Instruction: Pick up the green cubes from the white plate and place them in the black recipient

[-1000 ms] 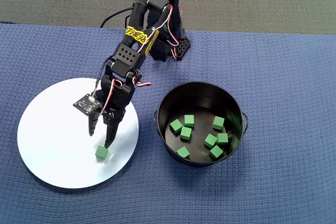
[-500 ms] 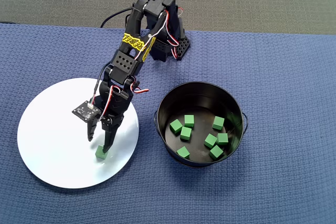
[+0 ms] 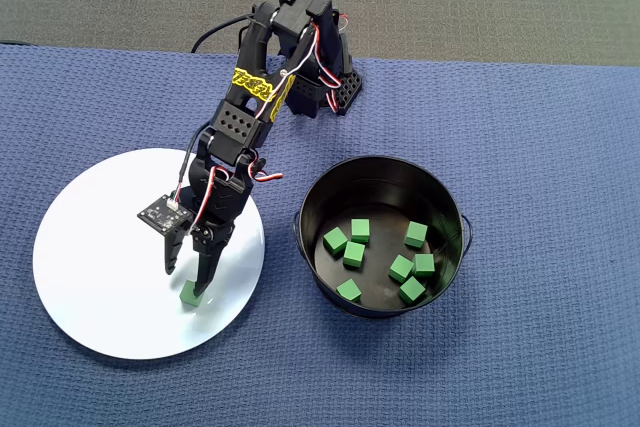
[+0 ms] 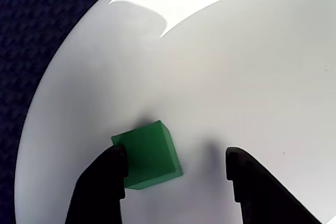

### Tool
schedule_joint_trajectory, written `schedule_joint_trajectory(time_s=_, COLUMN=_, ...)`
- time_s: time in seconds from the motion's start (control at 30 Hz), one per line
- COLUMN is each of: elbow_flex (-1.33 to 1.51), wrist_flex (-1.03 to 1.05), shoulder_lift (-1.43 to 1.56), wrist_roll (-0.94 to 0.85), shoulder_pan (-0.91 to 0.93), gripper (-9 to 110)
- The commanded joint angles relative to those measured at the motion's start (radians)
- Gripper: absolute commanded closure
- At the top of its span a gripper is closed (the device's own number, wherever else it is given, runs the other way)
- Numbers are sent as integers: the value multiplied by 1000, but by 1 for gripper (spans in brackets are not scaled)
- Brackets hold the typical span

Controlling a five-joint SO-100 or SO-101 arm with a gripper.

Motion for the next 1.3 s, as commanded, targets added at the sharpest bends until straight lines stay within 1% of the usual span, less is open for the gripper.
schedule_joint_trajectory(time_s=0.0, elbow_flex=-2, wrist_flex=26, shoulder_lift=112, wrist_roll=-6, shoulder_pan=-23, gripper=86)
schedule_joint_trajectory(time_s=0.23, elbow_flex=23, wrist_flex=61, shoulder_lift=186, wrist_roll=-15, shoulder_pan=-32, gripper=85)
schedule_joint_trajectory(time_s=0.5, elbow_flex=51, wrist_flex=-49, shoulder_lift=123, wrist_roll=-40, shoulder_pan=-48, gripper=85)
schedule_joint_trajectory(time_s=1.27, elbow_flex=-5, wrist_flex=-84, shoulder_lift=15, wrist_roll=-26, shoulder_pan=-71, gripper=86)
